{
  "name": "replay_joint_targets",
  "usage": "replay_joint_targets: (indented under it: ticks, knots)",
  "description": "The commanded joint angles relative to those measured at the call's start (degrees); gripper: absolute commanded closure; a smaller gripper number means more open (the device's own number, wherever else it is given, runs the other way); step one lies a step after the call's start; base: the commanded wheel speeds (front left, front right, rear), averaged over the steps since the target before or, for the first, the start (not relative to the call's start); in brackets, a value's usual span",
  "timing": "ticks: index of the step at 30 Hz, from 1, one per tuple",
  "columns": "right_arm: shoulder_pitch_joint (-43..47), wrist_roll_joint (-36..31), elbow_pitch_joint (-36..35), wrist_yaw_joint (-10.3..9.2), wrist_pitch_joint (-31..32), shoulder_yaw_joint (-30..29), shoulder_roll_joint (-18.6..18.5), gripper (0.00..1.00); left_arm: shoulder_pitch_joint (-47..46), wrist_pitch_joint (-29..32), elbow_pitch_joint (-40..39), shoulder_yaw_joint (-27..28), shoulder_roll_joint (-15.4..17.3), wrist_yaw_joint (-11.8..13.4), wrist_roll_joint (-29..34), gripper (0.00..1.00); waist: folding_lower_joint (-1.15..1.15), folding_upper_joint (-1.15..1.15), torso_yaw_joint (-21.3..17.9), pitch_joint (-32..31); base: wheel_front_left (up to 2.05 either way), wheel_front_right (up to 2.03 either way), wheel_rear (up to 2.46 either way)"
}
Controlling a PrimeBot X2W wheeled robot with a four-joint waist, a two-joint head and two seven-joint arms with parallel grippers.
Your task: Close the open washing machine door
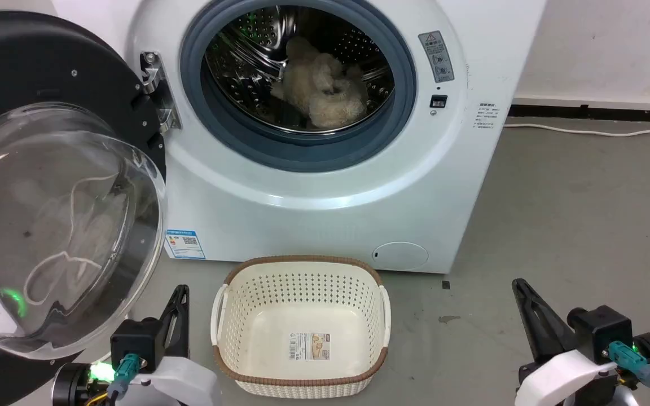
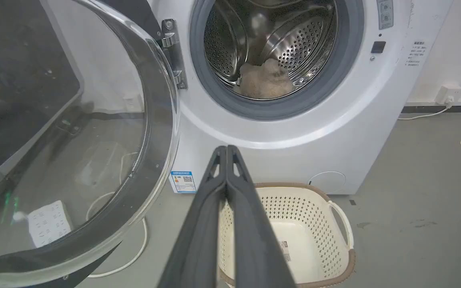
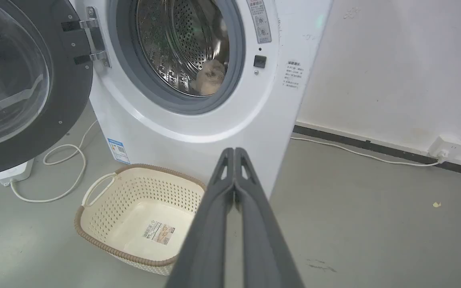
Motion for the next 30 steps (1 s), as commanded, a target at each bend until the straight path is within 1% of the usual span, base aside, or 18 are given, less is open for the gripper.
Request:
replay_joint_targets:
  ticks: [1, 25, 26, 30]
  knots:
    - [-0.1, 0.34, -0.3, 0.05, 0.04, 0.01, 0.26, 1.0, -0.78, 0.02, -0.24, 0.06, -0.02, 0.17, 0.14, 1.0, 0.0, 0.0, 0.0, 0.0, 0.0, 0.0, 0.0]
    - [-0.1, 0.34, -0.3, 0.05, 0.04, 0.01, 0.26, 1.0, -0.78, 0.02, -0.24, 0.06, -0.02, 0.17, 0.14, 1.0, 0.0, 0.0, 0.0, 0.0, 0.0, 0.0, 0.0]
    - [0.0, 0.01, 0.01, 0.0, -0.01, 0.02, 0.0, 0.0, -0.24, -0.02, 0.01, 0.02, -0.01, 0.0, -0.01, 0.0, 0.0, 0.0, 0.0, 0.0, 0.0, 0.0, 0.0]
    - [0.05, 0.21, 0.04, 0.0, -0.14, -0.05, -0.01, 0.0, -0.27, -0.15, 0.11, -0.11, -0.01, -0.02, 0.0, 0.0, 0.0, 0.0, -0.01, 0.01, 0.0, 0.0, 0.0]
